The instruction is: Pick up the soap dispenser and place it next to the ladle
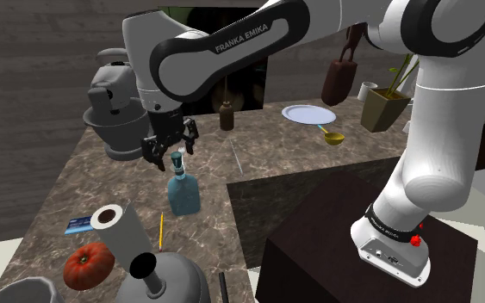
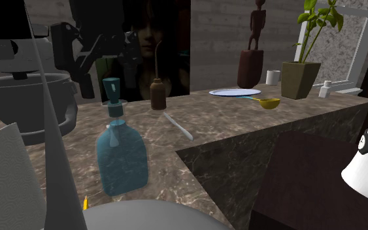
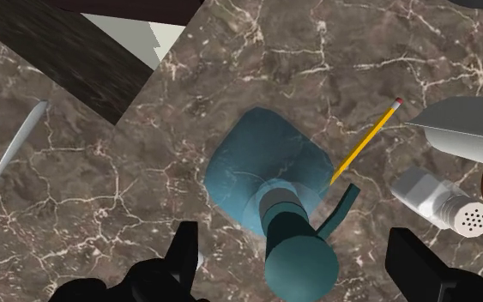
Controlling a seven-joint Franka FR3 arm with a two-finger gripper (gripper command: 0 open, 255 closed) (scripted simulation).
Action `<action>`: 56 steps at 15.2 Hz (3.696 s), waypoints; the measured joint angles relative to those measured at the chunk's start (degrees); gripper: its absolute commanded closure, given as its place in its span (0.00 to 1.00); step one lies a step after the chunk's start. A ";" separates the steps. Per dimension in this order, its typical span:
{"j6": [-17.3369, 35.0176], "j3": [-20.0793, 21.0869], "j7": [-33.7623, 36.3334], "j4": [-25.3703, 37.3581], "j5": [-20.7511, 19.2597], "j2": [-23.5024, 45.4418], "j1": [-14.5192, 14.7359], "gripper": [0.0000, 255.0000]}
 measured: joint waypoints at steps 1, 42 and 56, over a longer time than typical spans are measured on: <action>0.02 0.00 0.00 -0.02 0.00 0.00 0.00 0.00; -17.47 -0.25 -5.87 9.15 5.19 -9.55 -4.06 1.00; -23.64 -10.81 -26.57 -4.70 12.86 -30.68 -13.73 1.00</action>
